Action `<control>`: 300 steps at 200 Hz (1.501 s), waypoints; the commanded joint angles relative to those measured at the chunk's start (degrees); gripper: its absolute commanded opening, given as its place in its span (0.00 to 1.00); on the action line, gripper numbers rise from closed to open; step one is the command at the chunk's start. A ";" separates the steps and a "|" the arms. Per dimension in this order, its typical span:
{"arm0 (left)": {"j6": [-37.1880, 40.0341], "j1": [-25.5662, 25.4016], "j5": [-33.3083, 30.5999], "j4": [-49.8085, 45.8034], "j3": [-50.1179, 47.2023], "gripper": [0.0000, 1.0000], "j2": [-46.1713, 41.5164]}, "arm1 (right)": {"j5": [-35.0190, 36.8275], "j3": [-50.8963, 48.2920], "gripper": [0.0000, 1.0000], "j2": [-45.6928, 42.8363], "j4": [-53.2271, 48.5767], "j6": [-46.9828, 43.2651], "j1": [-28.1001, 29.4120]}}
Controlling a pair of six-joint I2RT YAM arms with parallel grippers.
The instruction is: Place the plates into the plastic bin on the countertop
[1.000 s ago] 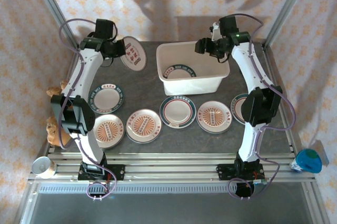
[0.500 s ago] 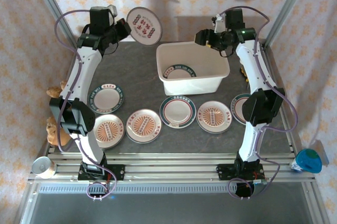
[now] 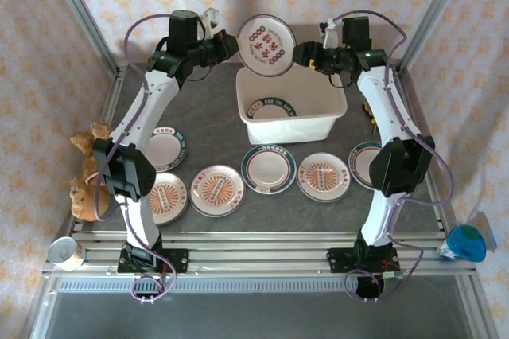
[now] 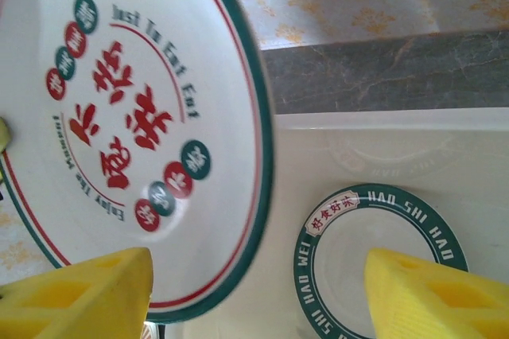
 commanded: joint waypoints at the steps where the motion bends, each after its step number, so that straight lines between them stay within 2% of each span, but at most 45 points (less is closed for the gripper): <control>1: -1.02 -0.02 2.58 4.98 0.66 0.00 -0.95 | 0.76 -1.48 0.68 -2.40 4.10 2.52 -0.49; 61: -3.03 -1.00 3.69 7.72 -1.29 0.00 -1.09 | -1.65 -5.30 0.59 -2.67 10.52 8.54 -0.89; 113: -4.78 -1.70 4.04 10.20 -2.70 0.00 -0.53 | -4.09 -6.97 0.55 -2.93 13.71 10.68 -0.92; 179: -5.68 -1.92 4.06 11.42 -3.22 0.00 -0.38 | -4.11 -7.53 0.44 -2.67 14.63 11.68 -0.87; 222: -5.75 -2.01 3.97 11.25 -3.29 0.00 -0.07 | -4.81 -7.61 0.30 -2.64 15.49 12.36 -0.87; 300: -4.49 -2.11 3.54 9.14 -2.91 0.00 -0.04 | -5.53 -7.69 0.11 -2.40 16.21 12.67 -0.93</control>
